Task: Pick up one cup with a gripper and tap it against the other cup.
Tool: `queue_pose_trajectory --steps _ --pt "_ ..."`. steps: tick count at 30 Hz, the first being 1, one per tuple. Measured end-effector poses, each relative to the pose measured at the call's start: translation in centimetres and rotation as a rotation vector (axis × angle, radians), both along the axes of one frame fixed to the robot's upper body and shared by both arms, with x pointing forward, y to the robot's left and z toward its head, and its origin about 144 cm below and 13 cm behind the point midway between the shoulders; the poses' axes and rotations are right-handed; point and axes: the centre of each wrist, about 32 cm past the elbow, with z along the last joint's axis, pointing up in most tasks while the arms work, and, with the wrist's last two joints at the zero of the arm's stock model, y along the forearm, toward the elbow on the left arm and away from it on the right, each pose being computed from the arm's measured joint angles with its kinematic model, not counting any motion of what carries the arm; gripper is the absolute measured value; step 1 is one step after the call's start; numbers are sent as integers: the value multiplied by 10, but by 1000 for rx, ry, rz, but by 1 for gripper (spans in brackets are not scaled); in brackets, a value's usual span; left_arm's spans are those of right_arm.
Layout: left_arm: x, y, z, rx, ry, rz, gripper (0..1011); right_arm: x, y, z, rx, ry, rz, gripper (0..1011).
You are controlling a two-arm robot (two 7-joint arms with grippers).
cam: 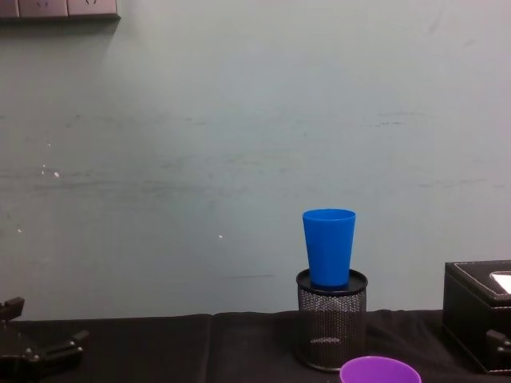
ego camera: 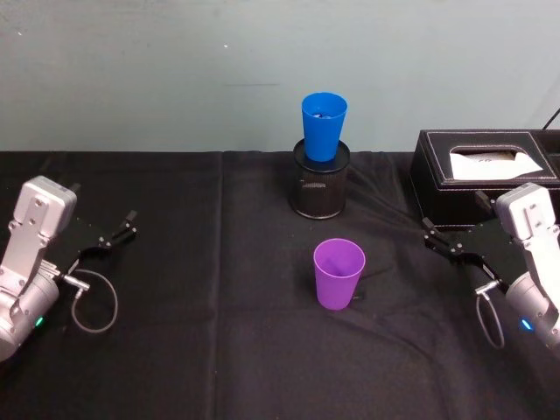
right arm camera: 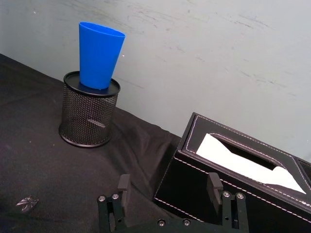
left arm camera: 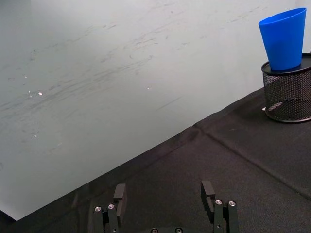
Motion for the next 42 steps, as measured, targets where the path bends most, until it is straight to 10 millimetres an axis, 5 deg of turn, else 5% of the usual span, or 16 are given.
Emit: queue_pose_trajectory --steps 42 --pt "0 0 0 0 0 0 1000 0 0 0 0 0 0 1000"
